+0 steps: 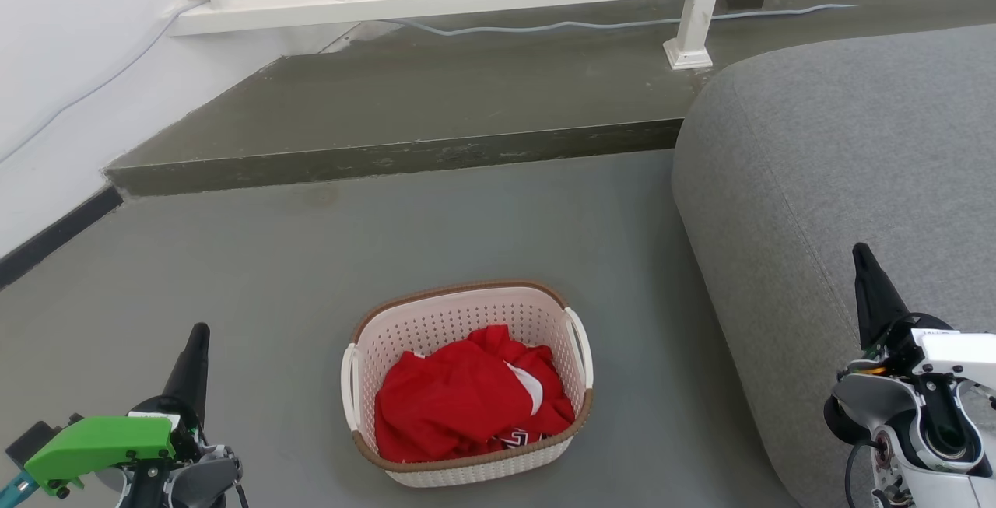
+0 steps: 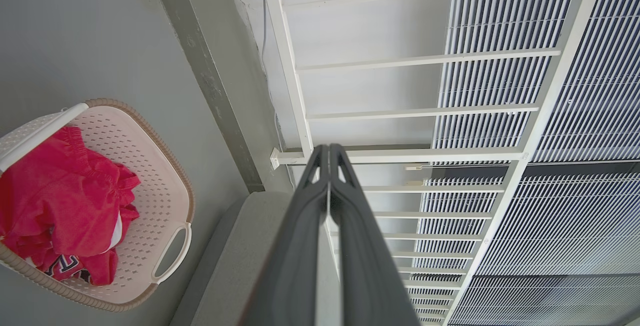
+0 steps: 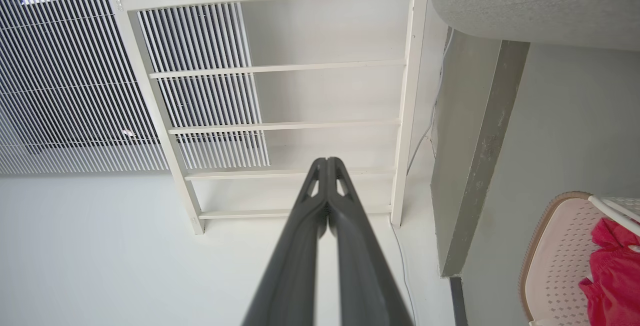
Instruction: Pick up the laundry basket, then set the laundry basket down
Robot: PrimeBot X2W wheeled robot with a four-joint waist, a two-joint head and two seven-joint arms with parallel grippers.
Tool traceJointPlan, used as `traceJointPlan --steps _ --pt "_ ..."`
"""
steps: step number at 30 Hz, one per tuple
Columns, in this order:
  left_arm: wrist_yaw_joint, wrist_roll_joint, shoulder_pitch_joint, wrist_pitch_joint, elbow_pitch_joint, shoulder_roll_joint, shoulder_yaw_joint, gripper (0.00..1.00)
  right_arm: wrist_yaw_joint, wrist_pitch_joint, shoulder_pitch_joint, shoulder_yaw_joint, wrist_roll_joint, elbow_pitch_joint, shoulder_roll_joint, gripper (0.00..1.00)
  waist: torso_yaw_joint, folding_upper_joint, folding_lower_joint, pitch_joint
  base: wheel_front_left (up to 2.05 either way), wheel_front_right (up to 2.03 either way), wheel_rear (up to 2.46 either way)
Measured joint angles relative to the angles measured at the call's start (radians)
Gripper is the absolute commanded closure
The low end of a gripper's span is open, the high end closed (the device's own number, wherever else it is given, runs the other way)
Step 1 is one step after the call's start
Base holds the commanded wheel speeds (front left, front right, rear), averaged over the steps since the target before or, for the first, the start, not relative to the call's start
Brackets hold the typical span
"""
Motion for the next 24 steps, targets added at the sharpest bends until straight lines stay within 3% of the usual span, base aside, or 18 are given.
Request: traceJointPlan --steps 24 --pt "0.0 0.0 0.0 0.0 0.0 0.0 0.0 1.0 0.0 0.0 0.0 0.0 0.0 0.0 0.0 1.0 0.0 0.0 0.0 0.0 0.0 0.0 0.0"
